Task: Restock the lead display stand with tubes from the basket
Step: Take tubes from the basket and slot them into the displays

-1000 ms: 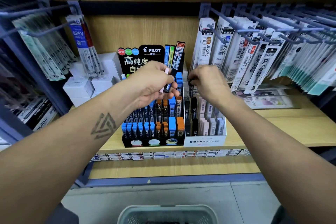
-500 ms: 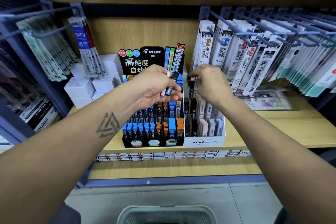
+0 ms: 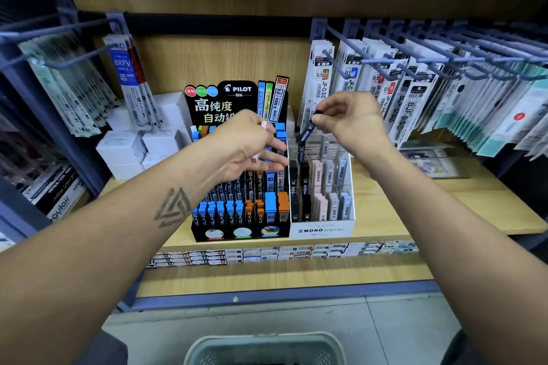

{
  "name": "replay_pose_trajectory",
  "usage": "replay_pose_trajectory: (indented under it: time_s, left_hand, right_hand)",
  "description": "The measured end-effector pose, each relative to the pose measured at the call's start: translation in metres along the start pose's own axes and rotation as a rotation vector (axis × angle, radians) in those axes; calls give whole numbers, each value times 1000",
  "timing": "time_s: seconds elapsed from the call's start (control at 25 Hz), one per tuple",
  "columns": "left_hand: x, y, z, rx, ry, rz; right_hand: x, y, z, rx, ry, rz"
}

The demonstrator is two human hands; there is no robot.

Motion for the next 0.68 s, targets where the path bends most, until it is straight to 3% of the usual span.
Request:
replay_pose_trajectory:
  time_s: [0.2,0.68]
  left_hand:
    - [4,1,-1,14,56,-19]
    - [3,2,-1,-24,2,-7]
  right_hand:
    - [3,13,9,-525,-64,-218]
    - [4,31,25,-748,-126,-338]
Point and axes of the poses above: each hand's wrist, its own x-axis towards the middle knuckle, its own z-axis out of the palm, y = z × x, the point moved 1 cm from there along x, towards the middle knuckle, and after that the axes turned 13 degrees about x, right-handed, at the moved point
